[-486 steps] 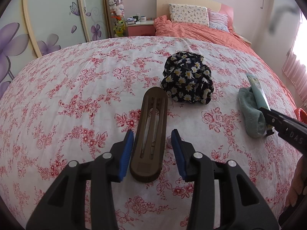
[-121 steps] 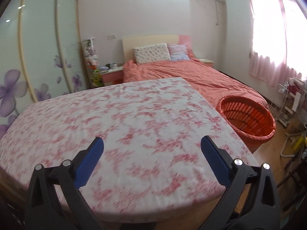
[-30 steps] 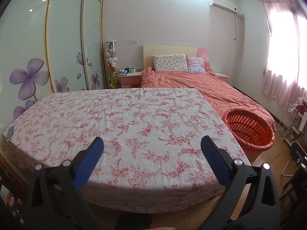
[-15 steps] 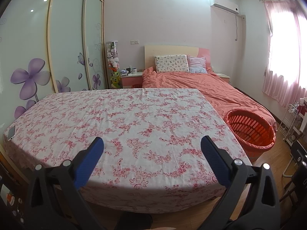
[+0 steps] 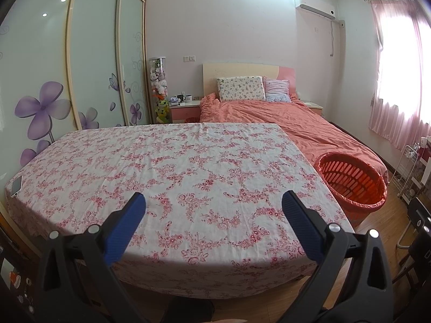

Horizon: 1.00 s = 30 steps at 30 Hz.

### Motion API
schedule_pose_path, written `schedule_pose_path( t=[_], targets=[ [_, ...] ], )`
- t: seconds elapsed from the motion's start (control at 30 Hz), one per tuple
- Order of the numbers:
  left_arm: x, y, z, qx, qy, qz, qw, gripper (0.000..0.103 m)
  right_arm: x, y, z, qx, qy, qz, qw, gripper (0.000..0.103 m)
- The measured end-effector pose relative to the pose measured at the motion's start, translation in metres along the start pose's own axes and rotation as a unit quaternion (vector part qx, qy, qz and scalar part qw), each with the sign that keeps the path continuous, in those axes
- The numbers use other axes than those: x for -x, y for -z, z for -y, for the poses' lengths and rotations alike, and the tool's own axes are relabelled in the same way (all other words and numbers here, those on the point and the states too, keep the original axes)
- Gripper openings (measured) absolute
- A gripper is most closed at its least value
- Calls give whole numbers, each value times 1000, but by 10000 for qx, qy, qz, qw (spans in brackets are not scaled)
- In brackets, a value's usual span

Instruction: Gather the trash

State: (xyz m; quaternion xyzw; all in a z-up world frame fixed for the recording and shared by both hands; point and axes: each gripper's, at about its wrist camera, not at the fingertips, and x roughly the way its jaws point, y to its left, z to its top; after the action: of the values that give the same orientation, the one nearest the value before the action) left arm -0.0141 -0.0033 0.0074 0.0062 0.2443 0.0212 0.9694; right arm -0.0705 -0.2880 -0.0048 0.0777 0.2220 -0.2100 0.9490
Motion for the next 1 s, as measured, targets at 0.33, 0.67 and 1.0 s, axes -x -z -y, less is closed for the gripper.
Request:
schedule_pose_path(
  t=[0.33,0.67,1.0],
  targets=[
    [0,0,0,0,-3,0,10000,99,-1,2,-2,-1,-8,-7,10000,101],
    [0,0,0,-4,2,-4,10000,99,-1,2,-1,-6,-4,-9,10000,101],
    [0,0,0,-12,-4,-8,10000,99,-1,2,-1,-8,-7,-11,10000,101]
  ],
)
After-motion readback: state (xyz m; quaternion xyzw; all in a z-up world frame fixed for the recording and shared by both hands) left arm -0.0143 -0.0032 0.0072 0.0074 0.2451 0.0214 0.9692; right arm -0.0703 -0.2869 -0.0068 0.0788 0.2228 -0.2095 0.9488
